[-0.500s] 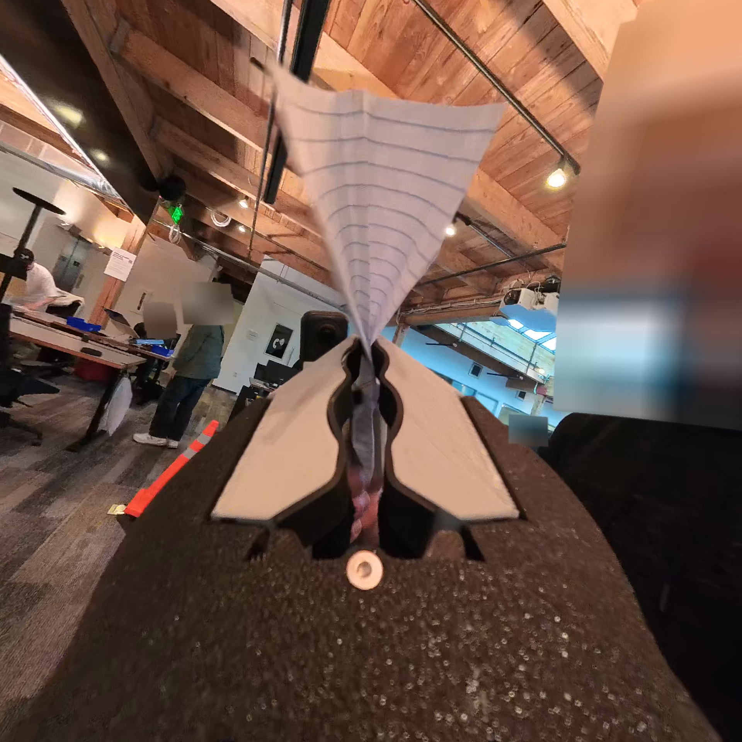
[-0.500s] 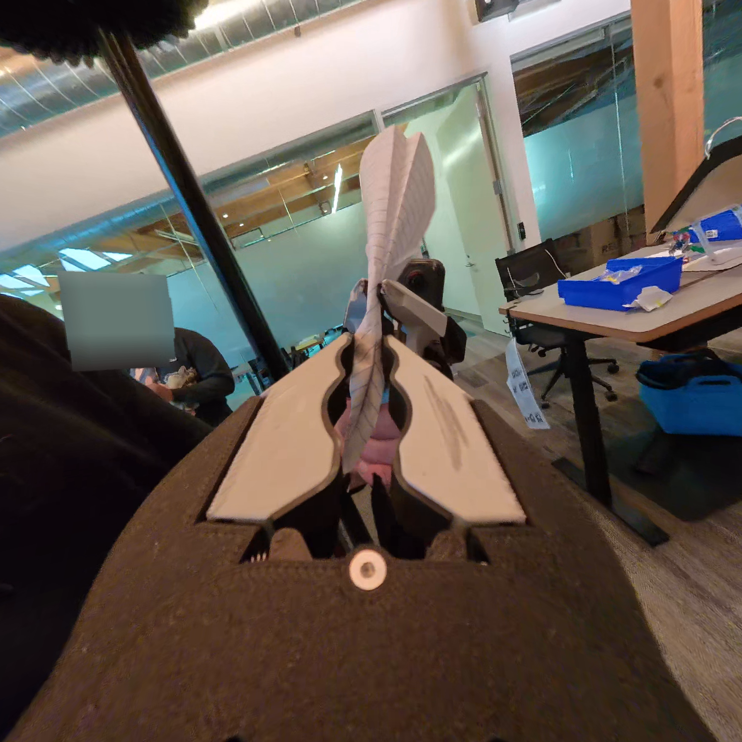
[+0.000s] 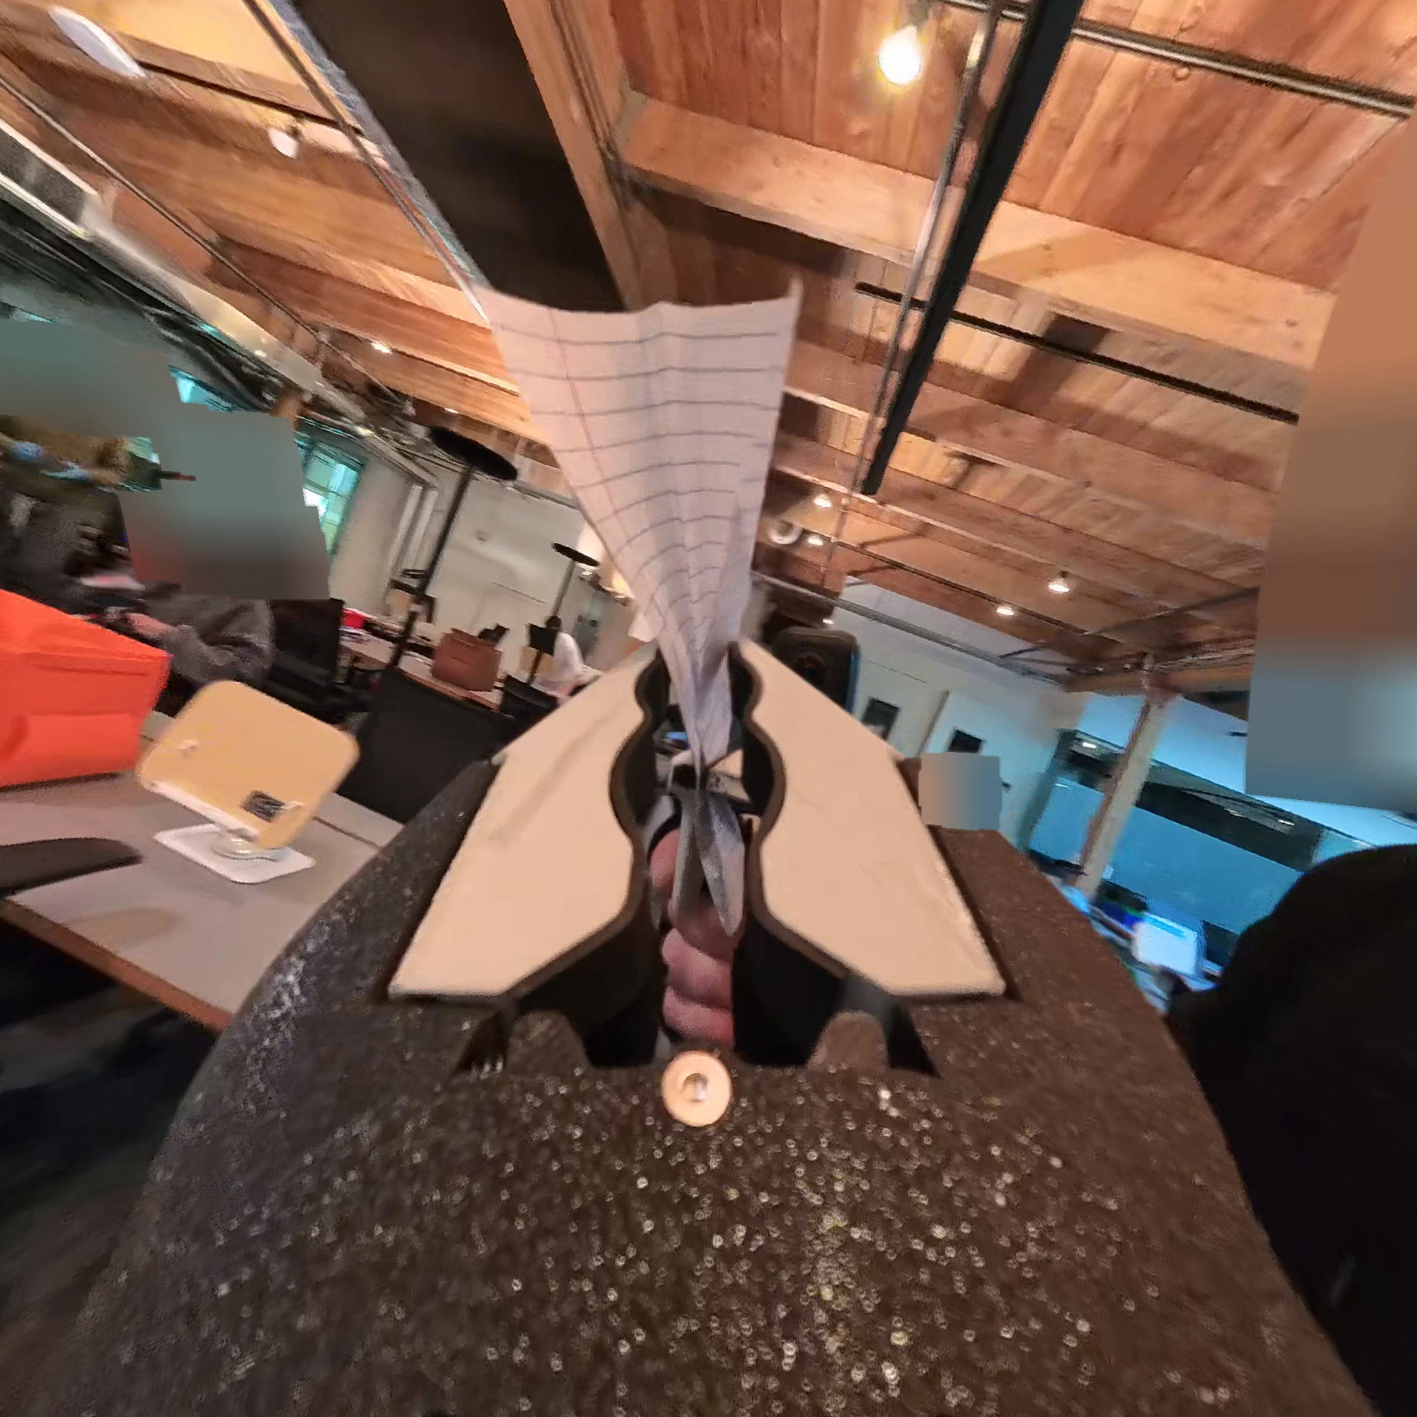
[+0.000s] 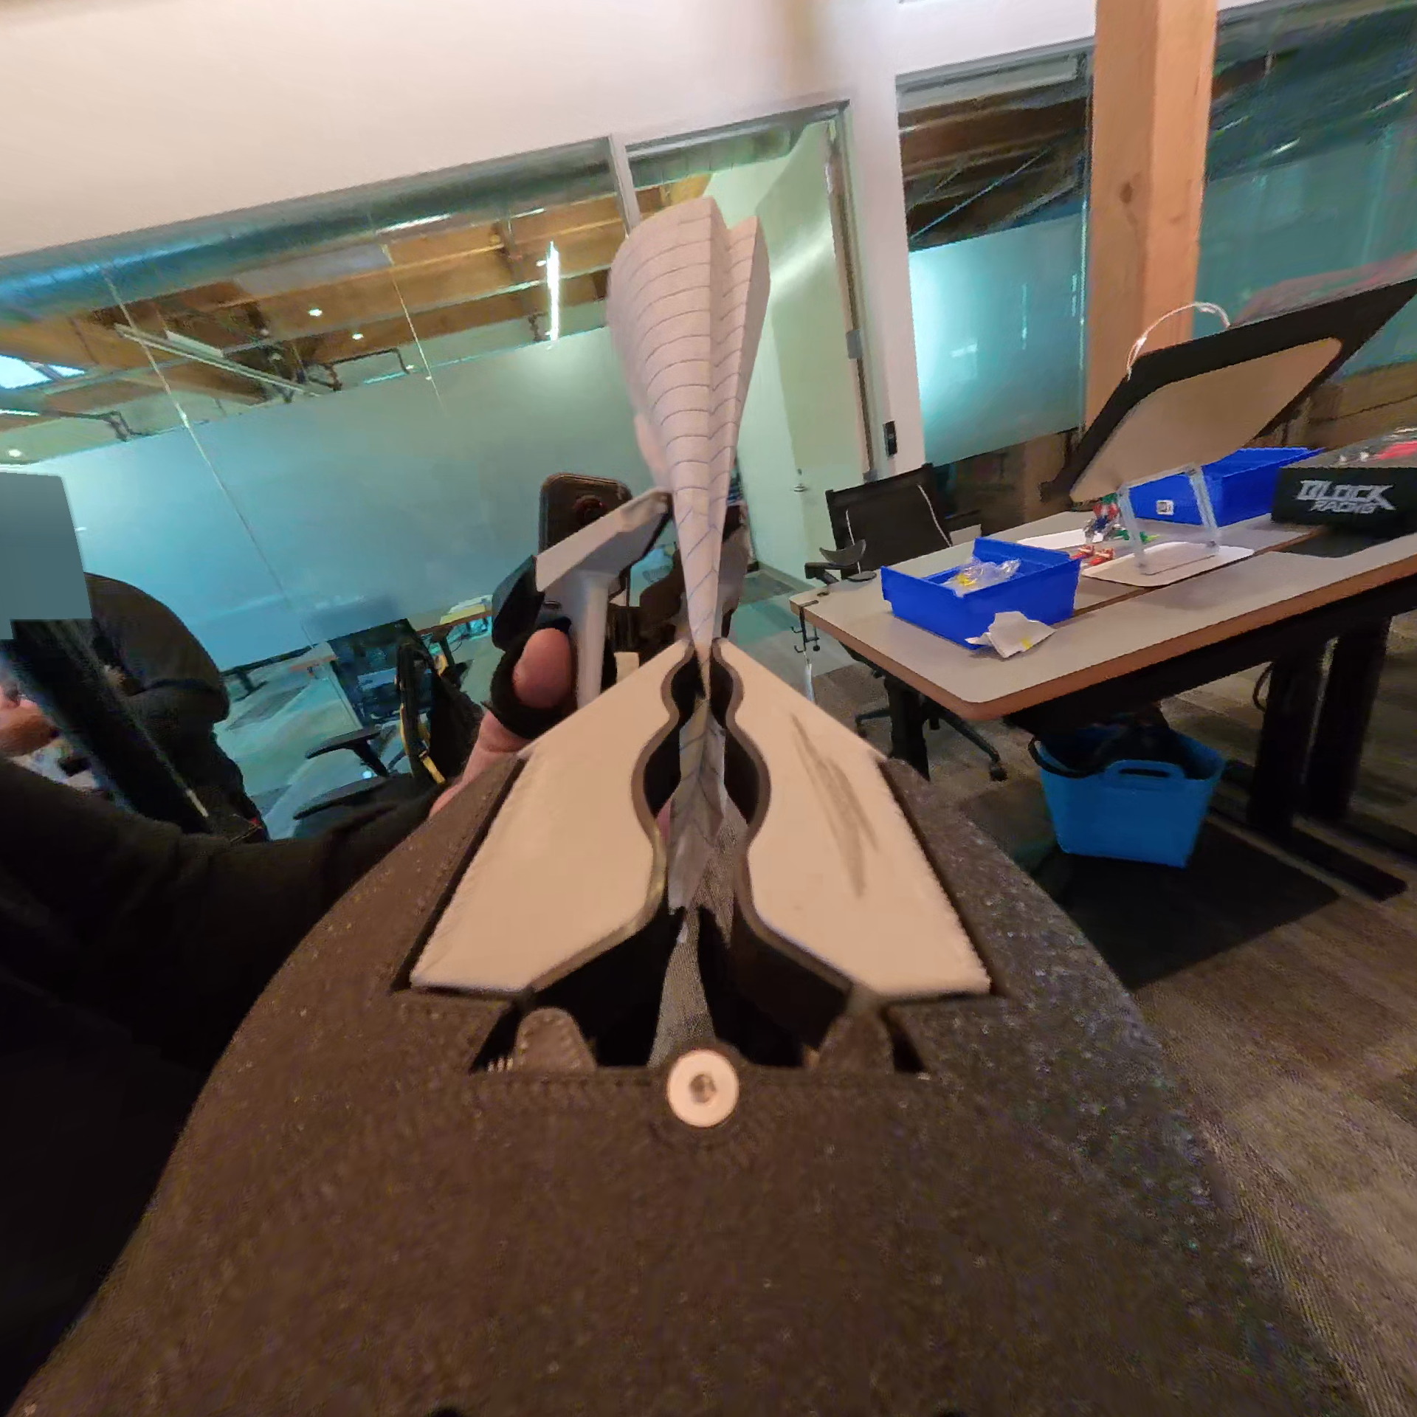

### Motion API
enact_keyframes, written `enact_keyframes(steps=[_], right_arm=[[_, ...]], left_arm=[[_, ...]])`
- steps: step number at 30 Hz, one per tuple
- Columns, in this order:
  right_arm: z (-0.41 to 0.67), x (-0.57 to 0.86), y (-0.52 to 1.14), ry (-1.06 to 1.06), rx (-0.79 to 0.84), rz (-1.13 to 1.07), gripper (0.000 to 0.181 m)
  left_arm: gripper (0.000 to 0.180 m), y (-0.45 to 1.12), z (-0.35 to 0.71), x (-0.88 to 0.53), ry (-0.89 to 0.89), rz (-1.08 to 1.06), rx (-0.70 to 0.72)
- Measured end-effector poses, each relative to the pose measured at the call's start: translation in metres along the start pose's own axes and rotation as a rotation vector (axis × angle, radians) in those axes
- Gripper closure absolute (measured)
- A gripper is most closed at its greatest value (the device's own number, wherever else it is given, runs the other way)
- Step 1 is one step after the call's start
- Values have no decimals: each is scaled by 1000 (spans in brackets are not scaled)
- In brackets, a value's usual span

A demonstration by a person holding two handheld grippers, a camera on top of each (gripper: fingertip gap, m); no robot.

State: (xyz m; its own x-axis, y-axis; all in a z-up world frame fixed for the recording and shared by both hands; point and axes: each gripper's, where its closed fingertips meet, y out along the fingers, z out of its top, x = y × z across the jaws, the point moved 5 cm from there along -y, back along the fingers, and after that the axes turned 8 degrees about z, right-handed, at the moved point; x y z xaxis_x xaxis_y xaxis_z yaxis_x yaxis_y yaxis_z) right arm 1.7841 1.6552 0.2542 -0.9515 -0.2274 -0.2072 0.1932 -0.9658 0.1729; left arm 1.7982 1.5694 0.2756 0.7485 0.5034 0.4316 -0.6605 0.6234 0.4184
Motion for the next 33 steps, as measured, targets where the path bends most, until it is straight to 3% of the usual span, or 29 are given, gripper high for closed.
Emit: enact_keyframes(steps=[3, 6, 9, 15, 24, 28, 33], right_arm=[[9, 48, 33, -15, -50, 70, 176], [20, 87, 68, -14, -70, 169, 158], [25, 116, 101, 29, -57, 282, 157], [9, 160, 194, 148, -69, 452, 173], [-50, 202, 390, 97, -115, 377, 181], [-76, 210, 493, 134, -136, 367, 181], [-98, 247, 593, 150, -195, 367, 181]], left_arm=[[179, 4, 29, -48, 20, 52, 42], [180, -5, 59, -92, 23, 87, 98], [180, -19, 83, -126, 25, 78, 88], [180, -72, 135, -185, 63, 49, 121], [159, -230, 241, -286, 84, 163, 164], [174, -308, 301, -330, 33, 206, 172], [180, -378, 357, -395, 67, 294, 151]])
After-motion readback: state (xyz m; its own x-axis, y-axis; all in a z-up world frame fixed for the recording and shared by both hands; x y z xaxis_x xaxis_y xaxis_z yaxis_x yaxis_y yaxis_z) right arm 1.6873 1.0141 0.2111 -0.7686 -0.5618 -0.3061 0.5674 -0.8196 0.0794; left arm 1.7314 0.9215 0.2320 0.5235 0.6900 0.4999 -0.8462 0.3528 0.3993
